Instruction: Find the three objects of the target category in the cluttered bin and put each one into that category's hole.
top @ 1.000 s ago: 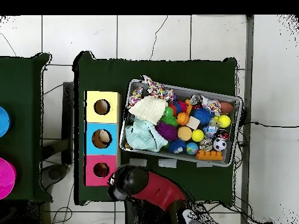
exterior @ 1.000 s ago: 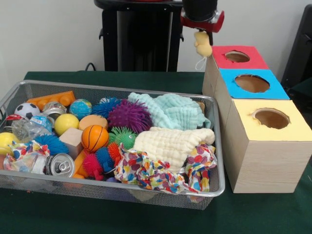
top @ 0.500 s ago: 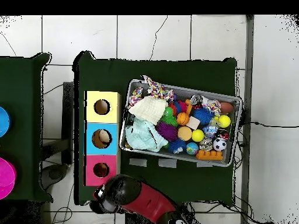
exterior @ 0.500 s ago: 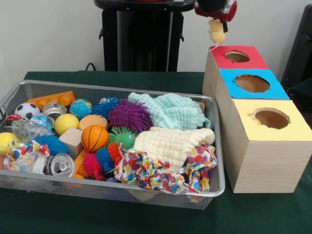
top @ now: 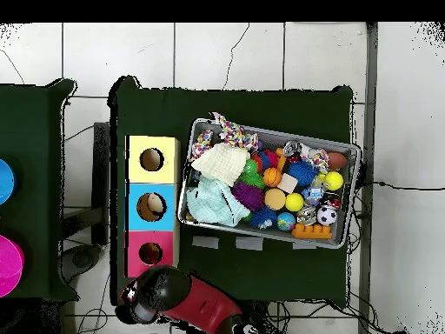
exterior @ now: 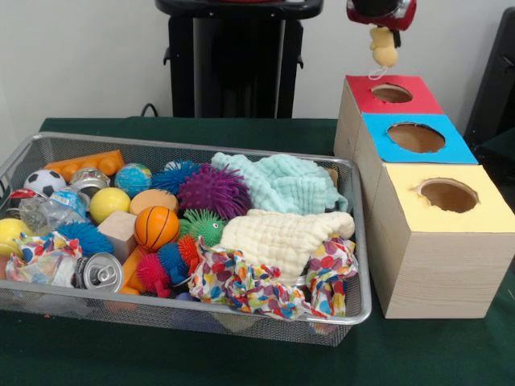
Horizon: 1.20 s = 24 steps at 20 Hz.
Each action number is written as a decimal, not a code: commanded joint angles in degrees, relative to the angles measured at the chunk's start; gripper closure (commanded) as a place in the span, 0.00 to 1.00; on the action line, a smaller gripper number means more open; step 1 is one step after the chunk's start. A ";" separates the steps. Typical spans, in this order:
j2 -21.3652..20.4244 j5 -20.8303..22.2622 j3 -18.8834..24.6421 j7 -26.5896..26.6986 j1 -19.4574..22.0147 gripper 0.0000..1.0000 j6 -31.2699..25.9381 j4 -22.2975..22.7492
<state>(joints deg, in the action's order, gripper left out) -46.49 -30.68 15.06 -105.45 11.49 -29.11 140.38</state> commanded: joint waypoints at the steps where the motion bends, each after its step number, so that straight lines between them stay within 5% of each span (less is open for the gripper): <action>1: 1.60 -2.05 7.00 -6.89 -1.75 1.00 8.23 -5.44; 11: -0.42 -0.13 5.60 -7.69 -4.10 1.00 7.18 -8.69; 18: -2.86 1.54 4.63 -5.25 -1.32 1.00 7.23 -6.50; 24: -0.50 6.64 2.24 -2.58 -0.67 1.00 9.10 -9.83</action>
<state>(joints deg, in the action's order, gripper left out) -48.74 -27.08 18.07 -105.45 8.70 -24.20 139.45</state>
